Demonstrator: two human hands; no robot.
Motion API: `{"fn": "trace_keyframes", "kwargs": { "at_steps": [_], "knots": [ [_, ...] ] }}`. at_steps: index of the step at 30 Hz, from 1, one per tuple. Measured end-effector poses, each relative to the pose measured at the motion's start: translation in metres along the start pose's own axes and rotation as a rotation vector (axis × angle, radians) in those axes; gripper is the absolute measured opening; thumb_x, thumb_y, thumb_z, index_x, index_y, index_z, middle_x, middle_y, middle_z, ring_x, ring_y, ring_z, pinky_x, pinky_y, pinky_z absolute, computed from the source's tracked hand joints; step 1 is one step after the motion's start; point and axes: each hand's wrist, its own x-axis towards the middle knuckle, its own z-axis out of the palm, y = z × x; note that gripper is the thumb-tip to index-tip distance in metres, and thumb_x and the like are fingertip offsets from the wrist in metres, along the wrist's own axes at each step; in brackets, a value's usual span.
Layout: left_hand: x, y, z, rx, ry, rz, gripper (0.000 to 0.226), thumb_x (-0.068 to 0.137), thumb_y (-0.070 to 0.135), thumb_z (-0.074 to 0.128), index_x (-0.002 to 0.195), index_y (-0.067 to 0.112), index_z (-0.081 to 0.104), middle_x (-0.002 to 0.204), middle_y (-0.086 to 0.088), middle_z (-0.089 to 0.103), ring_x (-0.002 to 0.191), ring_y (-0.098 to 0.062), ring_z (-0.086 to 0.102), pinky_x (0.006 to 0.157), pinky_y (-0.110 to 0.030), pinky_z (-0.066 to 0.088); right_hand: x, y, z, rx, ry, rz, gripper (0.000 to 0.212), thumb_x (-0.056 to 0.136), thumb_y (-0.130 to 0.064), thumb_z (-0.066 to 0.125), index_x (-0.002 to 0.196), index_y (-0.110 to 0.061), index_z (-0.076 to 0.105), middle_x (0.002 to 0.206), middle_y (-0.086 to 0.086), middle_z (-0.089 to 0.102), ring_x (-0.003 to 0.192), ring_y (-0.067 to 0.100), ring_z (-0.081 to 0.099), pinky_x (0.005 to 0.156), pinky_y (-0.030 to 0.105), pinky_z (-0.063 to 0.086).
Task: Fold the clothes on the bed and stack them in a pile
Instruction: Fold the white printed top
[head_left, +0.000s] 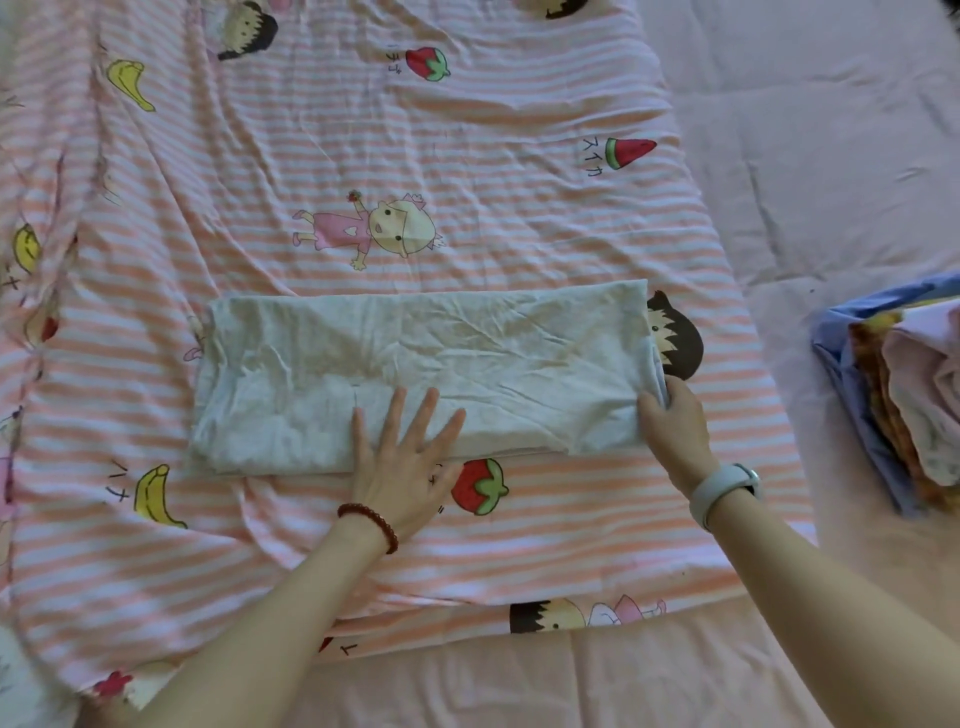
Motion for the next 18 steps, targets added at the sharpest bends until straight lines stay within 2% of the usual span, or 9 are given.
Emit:
{"fn": "trace_keyframes", "kwargs": {
  "at_steps": [5, 7, 8, 10, 12, 15, 18],
  "knots": [
    [0.018, 0.014, 0.008, 0.031, -0.225, -0.048, 0.059, 0.091, 0.063, 0.01, 0.142, 0.046, -0.013, 0.153, 0.009, -0.023, 0.139, -0.025, -0.028, 0.1, -0.066, -0.018, -0.009, -0.021, 0.0, 0.026, 0.005, -0.099, 0.014, 0.09, -0.004, 0.04, 0.081, -0.007, 0.05, 0.069, 0.001, 0.046, 0.061, 0.016, 0.04, 0.055, 0.03, 0.031],
    [0.02, 0.01, -0.003, -0.067, -0.236, -0.022, 0.055, 0.095, 0.056, 0.015, 0.146, 0.043, 0.001, 0.155, 0.009, -0.015, 0.141, -0.023, -0.021, 0.105, -0.063, -0.012, -0.019, -0.035, 0.002, 0.062, 0.028, -0.143, 0.018, 0.089, -0.002, 0.04, 0.072, -0.007, 0.045, 0.063, 0.0, 0.041, 0.058, 0.015, 0.034, 0.055, 0.029, 0.027],
    [0.016, 0.005, -0.009, -0.166, -0.187, -0.023, 0.052, 0.097, 0.051, 0.021, 0.146, 0.039, 0.012, 0.157, 0.007, -0.007, 0.143, -0.021, -0.013, 0.109, -0.058, -0.007, -0.025, -0.045, 0.004, 0.076, 0.04, -0.176, 0.021, 0.089, -0.002, 0.04, 0.068, -0.007, 0.042, 0.061, -0.001, 0.037, 0.058, 0.014, 0.031, 0.055, 0.028, 0.025],
    [0.0, -0.008, -0.02, -0.5, 0.025, -0.084, 0.045, 0.098, 0.036, 0.037, 0.142, 0.026, 0.035, 0.155, -0.001, 0.018, 0.143, -0.02, 0.009, 0.115, -0.041, 0.008, -0.039, -0.073, 0.01, 0.103, 0.032, -0.262, 0.021, 0.089, 0.0, 0.042, 0.067, 0.0, 0.042, 0.061, 0.003, 0.036, 0.059, 0.012, 0.03, 0.054, 0.028, 0.025],
    [-0.022, -0.027, -0.029, -0.855, 0.223, -0.23, 0.035, 0.096, 0.024, 0.046, 0.131, 0.018, 0.051, 0.143, -0.003, 0.038, 0.134, -0.019, 0.03, 0.109, -0.028, 0.023, -0.058, -0.107, 0.024, 0.139, -0.032, -0.351, 0.021, 0.09, 0.0, 0.043, 0.07, -0.001, 0.048, 0.062, 0.006, 0.039, 0.058, 0.009, 0.032, 0.053, 0.023, 0.026],
    [-0.054, -0.064, -0.036, -1.282, 0.319, -0.495, 0.022, 0.097, 0.02, 0.045, 0.116, 0.025, 0.056, 0.124, 0.001, 0.051, 0.108, -0.012, 0.053, 0.093, -0.026, 0.038, -0.09, -0.161, 0.065, 0.202, -0.199, -0.451, 0.019, 0.092, -0.003, 0.045, 0.076, -0.003, 0.056, 0.061, 0.005, 0.042, 0.053, 0.008, 0.033, 0.05, 0.021, 0.028],
    [-0.075, -0.099, -0.044, -1.781, 0.349, -0.74, 0.022, 0.098, 0.027, 0.041, 0.111, 0.017, 0.056, 0.111, -0.006, 0.059, 0.085, -0.015, 0.059, 0.075, -0.029, 0.045, -0.126, -0.205, 0.124, 0.178, -0.39, -0.557, 0.017, 0.094, -0.006, 0.045, 0.084, -0.008, 0.058, 0.056, -0.003, 0.035, 0.049, 0.009, 0.029, 0.05, 0.026, 0.026]
  ]
}}
